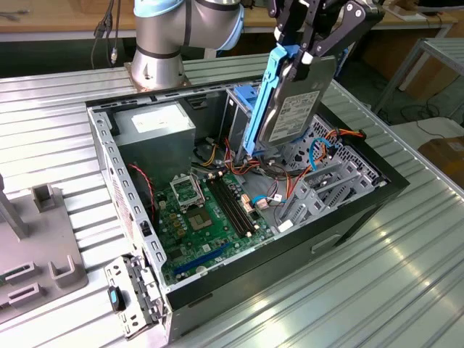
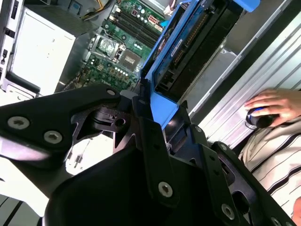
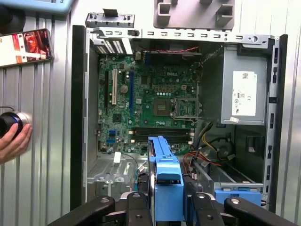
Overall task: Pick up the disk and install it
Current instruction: 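Pick up the disk, then insert the disk into the insertion slot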
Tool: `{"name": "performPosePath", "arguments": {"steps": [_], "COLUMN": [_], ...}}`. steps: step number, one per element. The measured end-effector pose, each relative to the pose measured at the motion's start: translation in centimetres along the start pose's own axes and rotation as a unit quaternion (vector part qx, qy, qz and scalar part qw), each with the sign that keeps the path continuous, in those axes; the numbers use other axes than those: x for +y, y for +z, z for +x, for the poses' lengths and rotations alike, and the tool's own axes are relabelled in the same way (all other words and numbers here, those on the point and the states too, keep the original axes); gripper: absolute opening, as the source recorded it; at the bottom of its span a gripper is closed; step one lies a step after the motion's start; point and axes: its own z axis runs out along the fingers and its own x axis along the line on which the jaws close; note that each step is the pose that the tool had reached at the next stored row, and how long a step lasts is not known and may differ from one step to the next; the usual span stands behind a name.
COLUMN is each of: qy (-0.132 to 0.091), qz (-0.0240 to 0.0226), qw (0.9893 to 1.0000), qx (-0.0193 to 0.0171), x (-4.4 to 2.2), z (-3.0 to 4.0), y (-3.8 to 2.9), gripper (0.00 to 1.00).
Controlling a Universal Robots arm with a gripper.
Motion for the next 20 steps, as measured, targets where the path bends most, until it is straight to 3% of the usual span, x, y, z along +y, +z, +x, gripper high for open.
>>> {"name": "performPosePath", "arguments": {"steps": [2, 4, 8, 9, 13, 14, 15, 17, 19, 20], "qy": [0.000, 0.000, 0.000, 0.000, 0.000, 0.000, 0.000, 0.000, 0.000, 0.000], "qz": [0.0000, 0.0000, 0.0000, -0.0001, 0.0000, -0.0001, -0.0002, -0.0002, -0.0001, -0.0002], "qw": [1.0000, 1.0000, 1.0000, 1.0000, 1.0000, 1.0000, 1.0000, 1.0000, 1.0000, 1.0000], "qx": [0.0010, 0.0013, 0.0013, 0.0012, 0.0012, 0.0013, 0.0013, 0.0013, 0.0012, 0.0013], "x": [0.11, 0.16, 0.17, -0.07, -2.97, -3.84, -5.16, -6.23, -6.33, -6.43], "z": [2.00, 3.11, 3.36, 3.38, 3.53, 3.57, 3.64, 4.10, 5.18, 5.31], "y": [-0.01, -0.02, -0.03, -0.02, 0.07, 0.10, 0.16, 0.24, 0.71, 1.02], "gripper": [0.36, 0.36, 0.36, 0.36, 0.36, 0.36, 0.36, 0.36, 0.36, 0.36]}}
